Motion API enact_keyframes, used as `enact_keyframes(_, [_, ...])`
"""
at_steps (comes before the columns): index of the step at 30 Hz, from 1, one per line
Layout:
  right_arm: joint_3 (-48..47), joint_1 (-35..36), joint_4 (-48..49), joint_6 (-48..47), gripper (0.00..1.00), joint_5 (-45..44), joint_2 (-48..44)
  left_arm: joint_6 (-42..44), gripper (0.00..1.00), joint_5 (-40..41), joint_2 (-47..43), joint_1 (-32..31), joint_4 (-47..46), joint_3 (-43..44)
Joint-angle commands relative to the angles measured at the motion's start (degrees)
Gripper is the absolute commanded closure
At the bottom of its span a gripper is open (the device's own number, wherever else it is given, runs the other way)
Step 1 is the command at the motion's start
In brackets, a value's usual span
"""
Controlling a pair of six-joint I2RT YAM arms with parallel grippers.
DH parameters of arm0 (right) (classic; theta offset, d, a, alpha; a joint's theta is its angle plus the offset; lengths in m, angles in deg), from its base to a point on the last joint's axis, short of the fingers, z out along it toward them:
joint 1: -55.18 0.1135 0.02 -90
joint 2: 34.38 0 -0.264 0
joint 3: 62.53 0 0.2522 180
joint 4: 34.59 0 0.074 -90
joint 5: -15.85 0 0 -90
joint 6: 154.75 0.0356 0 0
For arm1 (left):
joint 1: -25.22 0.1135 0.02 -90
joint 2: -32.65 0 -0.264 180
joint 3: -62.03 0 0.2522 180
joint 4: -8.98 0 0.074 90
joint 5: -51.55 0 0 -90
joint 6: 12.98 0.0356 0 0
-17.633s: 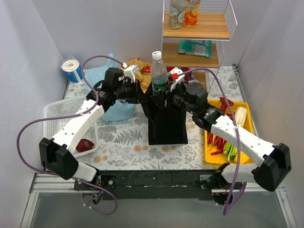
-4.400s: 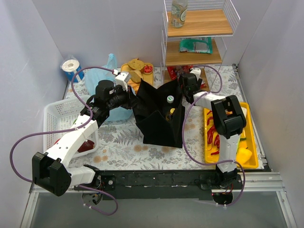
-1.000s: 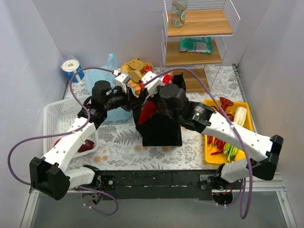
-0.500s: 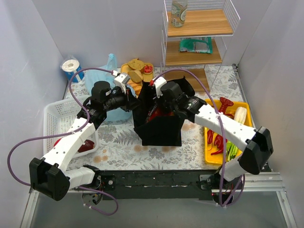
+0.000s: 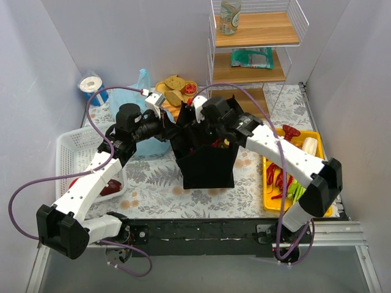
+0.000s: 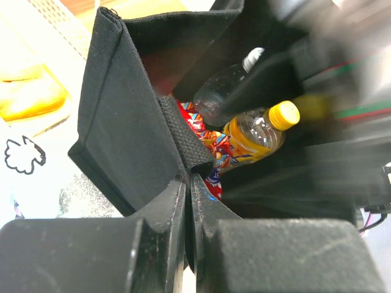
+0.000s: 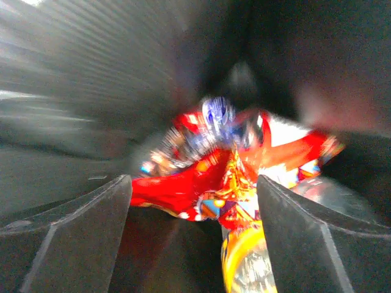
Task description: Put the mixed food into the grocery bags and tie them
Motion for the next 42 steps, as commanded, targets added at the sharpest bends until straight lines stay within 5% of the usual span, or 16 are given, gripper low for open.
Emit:
enact_keyframes(1, [-15.49, -0.13, -11.18, 1.67, 0.08, -0.81, -6.18, -0.19, 1.0, 3.26, 0.03, 0.33, 0.37, 4.36])
enact_keyframes(6, [-23.01, -4.6, -20.68, 3.17, 0.08, -12.94, -7.5, -1.07, 1.0, 4.23, 0.65, 0.24, 2.31, 5.59])
enact_keyframes(10, [-16.88, -9.17, -21.41, 3.17, 0.08, -20.77, -10.57, -1.25, 1.0, 4.14, 0.91, 0.24, 2.84, 6.04])
enact_keyframes(15, [-7.56, -13.93, -16.67, 3.43, 0.05, -21.31, -12.95, -1.6, 1.0, 3.79, 1.44, 0.24, 3.37, 6.47])
enact_keyframes(19, [2.03, -15.25, -7.27, 2.82, 0.09, -10.89, -14.18, -1.86, 1.0, 3.7, 1.88, 0.24, 3.37, 6.56])
enact_keyframes(23, [-5.3, -15.34, -9.34, 1.85, 0.98, -11.01, -12.96, -3.35, 1.0, 5.01, 5.03, 0.24, 8.97, 16.9])
enact_keyframes(26, [-20.43, -14.98, -13.75, 1.06, 0.99, -14.36, -13.04, -4.58, 1.0, 5.72, 7.85, 0.24, 13.98, 31.32])
enact_keyframes(29, [-22.76, -14.98, -10.34, 0.27, 0.99, -17.26, -17.07, -6.69, 1.0, 4.94, 7.77, 0.16, 14.27, 35.39])
enact_keyframes(38, [0.7, -15.86, -5.32, 1.15, 0.99, -23.06, -21.13, -12.4, 1.0, 0.8, 7.77, 0.24, 7.79, 15.48])
enact_keyframes(42, [1.78, -19.28, -5.05, -0.43, 0.99, -24.47, -19.02, -13.38, 1.0, -0.95, 9.61, 0.15, 5.31, 12.54])
